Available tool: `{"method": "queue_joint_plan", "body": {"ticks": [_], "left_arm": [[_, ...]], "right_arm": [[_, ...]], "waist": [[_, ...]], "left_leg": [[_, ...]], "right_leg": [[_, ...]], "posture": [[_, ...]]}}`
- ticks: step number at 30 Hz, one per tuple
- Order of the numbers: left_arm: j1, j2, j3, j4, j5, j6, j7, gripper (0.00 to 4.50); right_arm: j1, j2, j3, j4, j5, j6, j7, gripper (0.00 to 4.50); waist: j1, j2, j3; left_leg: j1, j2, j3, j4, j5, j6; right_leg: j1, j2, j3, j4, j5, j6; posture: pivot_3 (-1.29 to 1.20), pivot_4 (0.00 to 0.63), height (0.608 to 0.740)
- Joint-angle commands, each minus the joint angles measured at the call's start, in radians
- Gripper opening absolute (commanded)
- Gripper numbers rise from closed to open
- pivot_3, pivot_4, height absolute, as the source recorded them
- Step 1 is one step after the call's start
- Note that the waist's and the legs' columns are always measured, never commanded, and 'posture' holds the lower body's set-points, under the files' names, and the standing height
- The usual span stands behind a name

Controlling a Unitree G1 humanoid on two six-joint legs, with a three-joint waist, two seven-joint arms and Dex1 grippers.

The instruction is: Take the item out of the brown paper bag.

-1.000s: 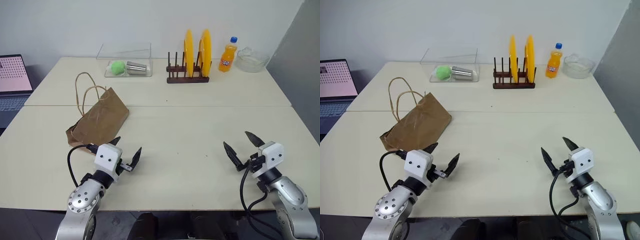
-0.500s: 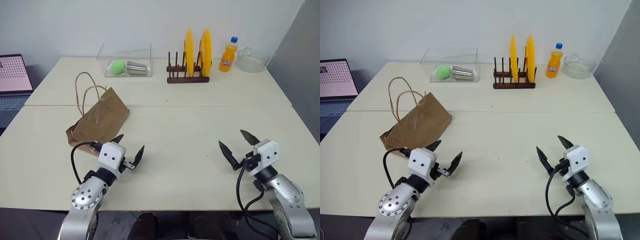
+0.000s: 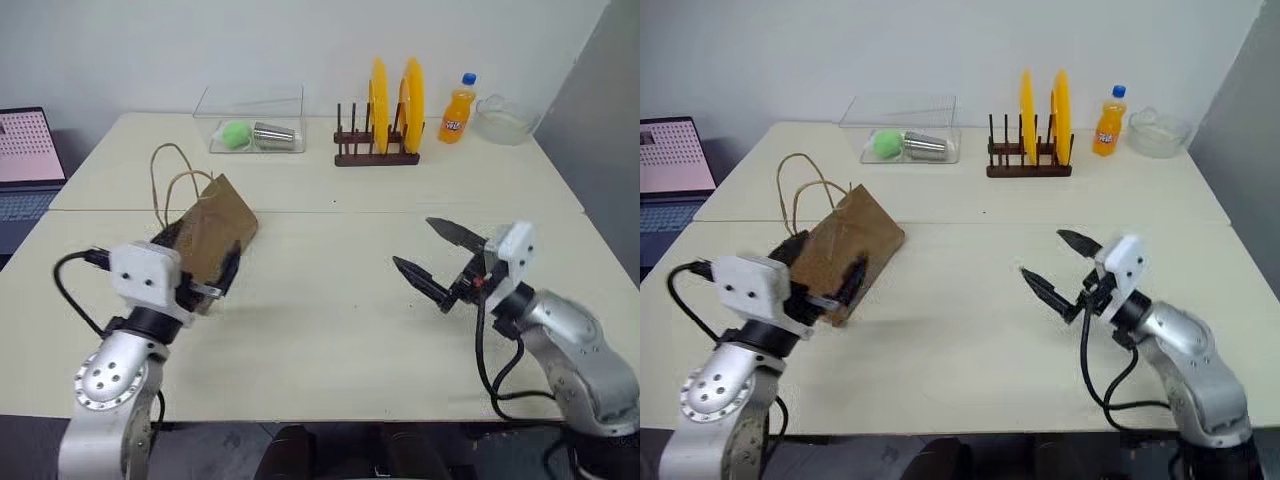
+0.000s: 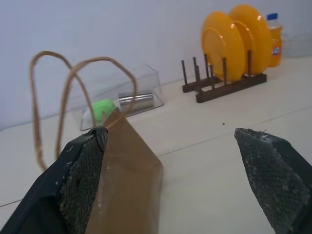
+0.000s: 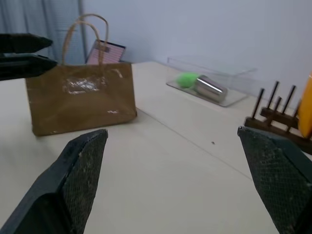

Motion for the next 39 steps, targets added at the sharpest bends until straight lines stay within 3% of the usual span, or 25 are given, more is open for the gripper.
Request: {"method": "queue_joint_plan", "body": {"ticks": [1,7,14,20,29,32,39], "left_arm": [[-0.016,0.081,0.120,-0.038,-0.129,0.099,-0.040,4.37],[-0.139,0.277,0.291,0.129,-0.353,0.286,-0.104,4.37],[-0.319,0.441,0.203,0.338,-0.365,0.346,-0.181,4.37],[-0.437,0.470,0.084,0.456,-0.310,0.311,-0.222,4.37],[-0.562,0.498,-0.001,0.587,-0.224,0.243,-0.289,4.37],[-0.619,0.504,-0.039,0.646,-0.187,0.215,-0.308,3.82],[-0.660,0.499,-0.073,0.696,-0.152,0.202,-0.352,1.65]], "right_arm": [[-0.066,-0.047,-0.005,-0.018,0.097,0.073,0.079,4.50],[-0.132,-0.083,0.007,0.005,0.144,0.100,0.164,4.50],[-0.147,-0.112,0.016,-0.028,0.164,0.121,0.208,4.50],[-0.142,-0.128,0.003,-0.059,0.169,0.128,0.192,4.50],[-0.119,-0.153,-0.020,-0.098,0.180,0.145,0.172,4.50],[-0.119,-0.160,-0.024,-0.104,0.183,0.149,0.164,4.50],[-0.118,-0.164,-0.026,-0.117,0.189,0.158,0.149,4.50]], "waist": [[0.000,0.000,0.000],[0.000,-0.001,0.001],[0.000,-0.002,0.001],[0.000,-0.002,0.002],[0.000,-0.002,0.002],[0.001,-0.002,0.002],[0.001,-0.002,0.002]], "left_leg": [[0.000,0.000,0.000,0.000,0.000,0.000],[0.000,0.000,-0.001,0.000,0.000,0.000],[-0.001,0.000,-0.001,0.000,0.000,0.000],[-0.002,0.000,-0.001,0.000,0.000,0.000],[-0.003,0.000,-0.001,0.000,0.000,0.000],[-0.004,0.000,-0.001,0.000,0.000,0.000],[-0.005,0.000,-0.001,0.000,0.000,0.000]], "right_leg": [[0.000,0.000,0.000,0.000,0.000,0.000],[0.000,0.000,-0.002,0.001,0.000,0.000],[-0.001,0.000,-0.001,0.000,0.000,0.000],[-0.002,-0.001,-0.001,-0.001,0.000,0.000],[-0.003,-0.001,-0.001,-0.001,0.000,0.000],[-0.003,-0.001,-0.001,-0.001,0.000,0.000],[-0.004,-0.001,-0.001,-0.001,0.000,0.000]], "posture": [[0.00,0.150,0.740],[0.00,0.150,0.740],[0.00,0.150,0.740],[0.00,0.150,0.740],[0.00,0.150,0.740],[0.00,0.150,0.740],[0.00,0.150,0.740]]}}
